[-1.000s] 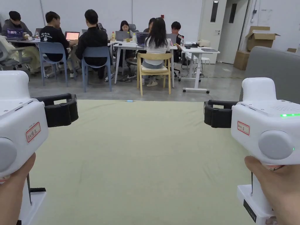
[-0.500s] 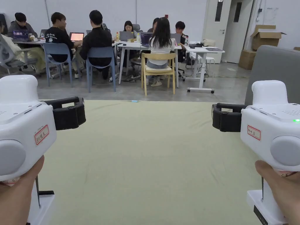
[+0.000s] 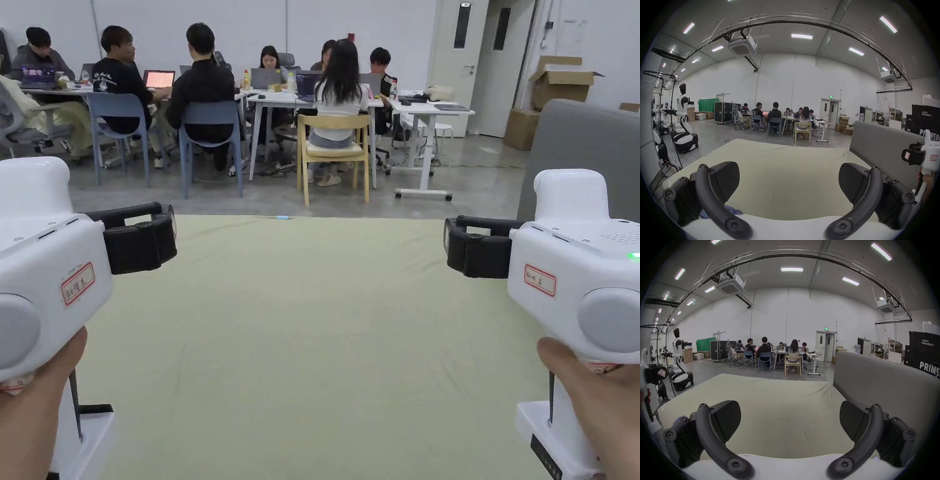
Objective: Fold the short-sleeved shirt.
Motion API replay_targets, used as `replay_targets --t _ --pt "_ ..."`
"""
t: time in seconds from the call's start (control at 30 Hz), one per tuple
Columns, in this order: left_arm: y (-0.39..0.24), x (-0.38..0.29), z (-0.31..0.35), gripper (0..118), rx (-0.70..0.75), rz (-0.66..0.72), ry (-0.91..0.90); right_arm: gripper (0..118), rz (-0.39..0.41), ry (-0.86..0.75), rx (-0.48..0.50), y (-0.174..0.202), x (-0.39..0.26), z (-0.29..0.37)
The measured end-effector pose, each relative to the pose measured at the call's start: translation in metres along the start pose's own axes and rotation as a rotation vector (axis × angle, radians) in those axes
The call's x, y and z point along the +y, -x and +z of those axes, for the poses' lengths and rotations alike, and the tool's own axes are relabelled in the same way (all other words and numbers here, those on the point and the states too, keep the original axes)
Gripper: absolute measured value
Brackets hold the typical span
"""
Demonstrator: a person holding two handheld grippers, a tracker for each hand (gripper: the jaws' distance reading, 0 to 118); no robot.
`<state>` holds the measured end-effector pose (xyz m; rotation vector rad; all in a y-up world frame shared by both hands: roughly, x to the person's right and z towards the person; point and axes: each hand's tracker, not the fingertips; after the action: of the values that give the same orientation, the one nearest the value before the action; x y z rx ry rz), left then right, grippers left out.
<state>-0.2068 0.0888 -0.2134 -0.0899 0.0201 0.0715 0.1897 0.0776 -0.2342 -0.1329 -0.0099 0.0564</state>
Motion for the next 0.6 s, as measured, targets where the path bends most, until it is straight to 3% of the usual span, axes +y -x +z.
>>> replay_targets --t 0.27,0.37,0.6 --pt "0.0015 0.0004 0.0018 118 -0.004 0.020 -0.017 118 0.033 0.000 -0.024 0.0017 -0.0004 0.0009" --pt "-0.0023 -0.0014 0.0026 118 0.013 -0.002 -0.023 118 0.017 0.048 0.035 -0.0014 0.0000 -0.0034" --pt "-0.0052 -0.0044 0.0011 118 0.000 -0.010 -0.008 118 0.016 0.036 0.029 0.0003 -0.0059 -0.0062"
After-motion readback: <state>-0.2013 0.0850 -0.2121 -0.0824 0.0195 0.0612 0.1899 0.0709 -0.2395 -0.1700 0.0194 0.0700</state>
